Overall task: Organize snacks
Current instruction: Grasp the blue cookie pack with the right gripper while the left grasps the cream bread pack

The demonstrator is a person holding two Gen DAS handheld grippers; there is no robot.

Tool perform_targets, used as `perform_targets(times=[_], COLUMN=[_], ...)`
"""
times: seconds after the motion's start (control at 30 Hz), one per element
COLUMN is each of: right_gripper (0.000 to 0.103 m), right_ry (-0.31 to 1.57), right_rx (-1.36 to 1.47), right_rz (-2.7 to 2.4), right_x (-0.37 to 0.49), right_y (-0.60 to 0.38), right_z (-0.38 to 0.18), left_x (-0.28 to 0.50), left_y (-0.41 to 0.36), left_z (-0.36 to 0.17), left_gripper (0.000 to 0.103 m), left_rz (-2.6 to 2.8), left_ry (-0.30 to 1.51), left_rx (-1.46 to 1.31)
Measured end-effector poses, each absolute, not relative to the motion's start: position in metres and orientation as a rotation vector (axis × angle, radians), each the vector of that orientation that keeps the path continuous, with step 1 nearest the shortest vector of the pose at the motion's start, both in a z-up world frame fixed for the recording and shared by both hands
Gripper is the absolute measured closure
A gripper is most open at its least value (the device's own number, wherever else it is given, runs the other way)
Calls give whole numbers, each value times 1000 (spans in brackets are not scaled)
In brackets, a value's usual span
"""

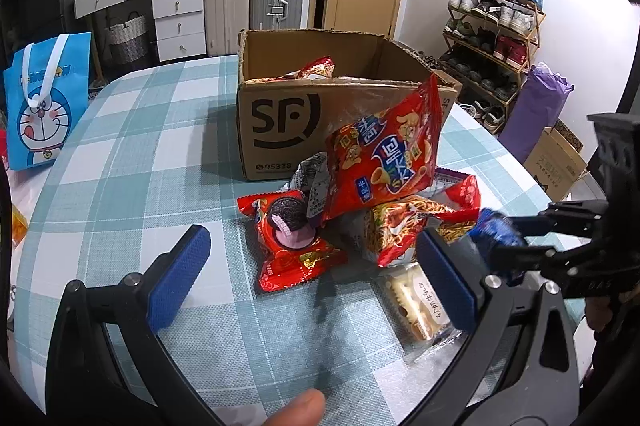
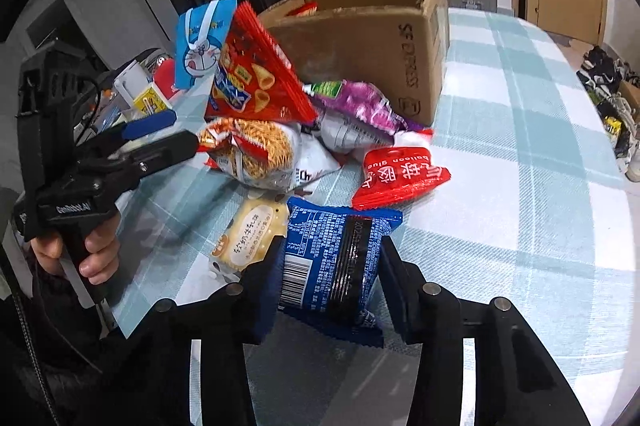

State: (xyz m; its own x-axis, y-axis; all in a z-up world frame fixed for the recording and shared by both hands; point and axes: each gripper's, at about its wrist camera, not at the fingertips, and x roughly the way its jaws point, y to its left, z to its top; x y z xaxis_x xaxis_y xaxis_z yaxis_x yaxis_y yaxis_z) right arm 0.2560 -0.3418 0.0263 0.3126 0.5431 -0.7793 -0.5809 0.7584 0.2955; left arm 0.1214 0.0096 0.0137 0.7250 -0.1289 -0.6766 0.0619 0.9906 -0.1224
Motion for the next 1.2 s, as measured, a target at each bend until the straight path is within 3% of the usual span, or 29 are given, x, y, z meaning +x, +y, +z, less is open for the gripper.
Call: perform_targets(times=[0.63, 1.2], right_gripper=[57, 57], right_ry=[916, 893], right_rx=[13, 16], right_rz=[735, 720], right_x=[253, 249], right_y=[-364, -368], right_z=[54, 63], left_x=[115, 100], left_y=[-18, -65], left_z=[10, -17], left_gripper=[1, 1], left_rz=[-202, -207], left_ry=[801, 960], left_rx=[-58, -53])
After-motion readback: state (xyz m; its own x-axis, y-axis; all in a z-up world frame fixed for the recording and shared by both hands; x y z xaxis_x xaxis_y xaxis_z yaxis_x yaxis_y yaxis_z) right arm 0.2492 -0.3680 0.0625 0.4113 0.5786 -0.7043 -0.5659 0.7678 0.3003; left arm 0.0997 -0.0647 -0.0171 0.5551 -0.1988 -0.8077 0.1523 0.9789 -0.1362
